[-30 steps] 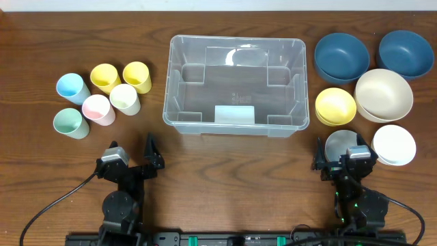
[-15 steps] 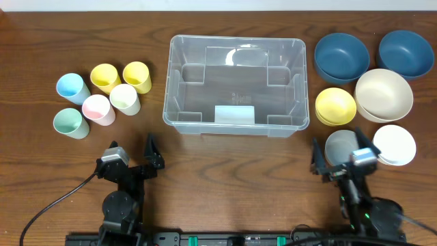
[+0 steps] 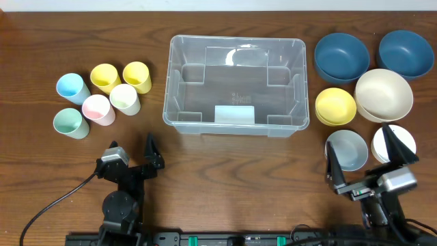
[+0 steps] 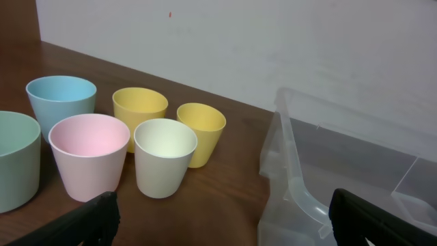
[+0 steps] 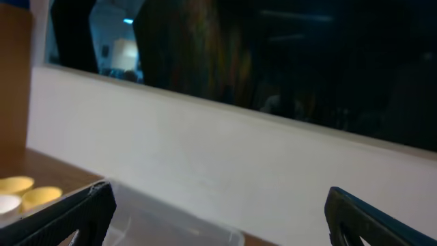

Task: Pack container
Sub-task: 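Move the right gripper to the dark teal bowl at back right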

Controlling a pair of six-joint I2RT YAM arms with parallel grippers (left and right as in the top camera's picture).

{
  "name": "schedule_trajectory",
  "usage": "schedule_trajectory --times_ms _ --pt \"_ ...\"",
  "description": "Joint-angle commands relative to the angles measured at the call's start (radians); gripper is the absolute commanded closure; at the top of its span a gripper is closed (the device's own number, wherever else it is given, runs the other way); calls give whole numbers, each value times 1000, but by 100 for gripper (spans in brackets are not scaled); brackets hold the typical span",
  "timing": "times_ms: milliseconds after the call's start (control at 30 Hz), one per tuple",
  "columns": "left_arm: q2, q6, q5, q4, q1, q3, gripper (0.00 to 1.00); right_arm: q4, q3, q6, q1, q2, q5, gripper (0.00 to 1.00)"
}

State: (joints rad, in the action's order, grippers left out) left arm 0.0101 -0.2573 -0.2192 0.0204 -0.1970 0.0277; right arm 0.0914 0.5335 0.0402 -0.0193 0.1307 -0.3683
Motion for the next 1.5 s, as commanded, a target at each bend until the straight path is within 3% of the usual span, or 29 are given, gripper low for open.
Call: schedule_trajectory --times_ms 0,167,300,533,767,900,1067,1200,1467 --pt "-6 17 -8 31 5 -24 2 2 3 3 -10 15 -86 1" --pt "-6 17 -8 31 5 -24 2 29 53 2 -10 64 -61 1" --pt "-6 17 -8 31 5 -24 2 153 227 2 -10 243 -47 1" --pt "-6 17 -8 31 5 -24 2 567 832 -2 -28 835 -43 1" --pt "-6 17 -8 31 5 -24 2 739 1244 -2 -68 1255 -76 1" --pt "-6 17 -8 31 5 -24 2 752 1300 4 -71 1383 -133 1" --pt "-6 17 -8 31 5 -24 2 746 1300 3 -95 1482 -58 1" --pt "-6 17 -8 31 5 -24 2 767 1300 -82 -141 1564 68 1" --pt "-6 17 -8 31 5 -24 2 845 1300 -100 -204 1773 81 1"
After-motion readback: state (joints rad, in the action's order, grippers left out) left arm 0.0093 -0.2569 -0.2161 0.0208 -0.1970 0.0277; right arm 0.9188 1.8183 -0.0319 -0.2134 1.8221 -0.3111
